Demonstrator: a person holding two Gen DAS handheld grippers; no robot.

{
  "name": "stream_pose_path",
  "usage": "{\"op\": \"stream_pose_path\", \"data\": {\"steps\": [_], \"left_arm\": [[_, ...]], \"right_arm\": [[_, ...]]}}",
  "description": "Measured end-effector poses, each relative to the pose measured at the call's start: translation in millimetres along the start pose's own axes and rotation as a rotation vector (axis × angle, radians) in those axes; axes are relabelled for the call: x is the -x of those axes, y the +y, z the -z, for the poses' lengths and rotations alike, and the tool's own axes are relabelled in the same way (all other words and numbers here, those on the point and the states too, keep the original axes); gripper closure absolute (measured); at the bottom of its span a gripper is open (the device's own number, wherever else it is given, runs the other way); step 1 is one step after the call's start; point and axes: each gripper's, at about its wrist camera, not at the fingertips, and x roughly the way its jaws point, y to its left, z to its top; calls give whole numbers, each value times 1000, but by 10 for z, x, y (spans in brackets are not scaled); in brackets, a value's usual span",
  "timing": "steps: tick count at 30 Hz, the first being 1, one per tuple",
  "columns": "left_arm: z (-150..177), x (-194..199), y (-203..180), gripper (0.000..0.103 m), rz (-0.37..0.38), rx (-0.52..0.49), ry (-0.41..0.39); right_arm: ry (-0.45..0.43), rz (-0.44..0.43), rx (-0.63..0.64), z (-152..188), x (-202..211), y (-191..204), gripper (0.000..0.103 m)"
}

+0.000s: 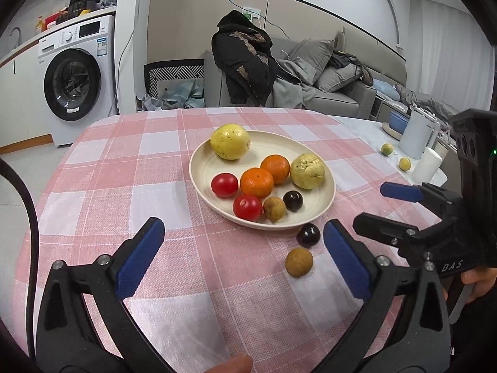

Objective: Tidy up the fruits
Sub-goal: 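Withdraw both tools from the plate toward the last loose fruits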

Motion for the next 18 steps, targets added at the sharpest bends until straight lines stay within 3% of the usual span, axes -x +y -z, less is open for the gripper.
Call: {"op": "stream_pose_path", "data": {"steps": [18], "left_arm": [[164, -38, -90, 1, 6, -41, 42]], "right_arm": [[12, 32, 26, 46, 53, -46, 0]]}}
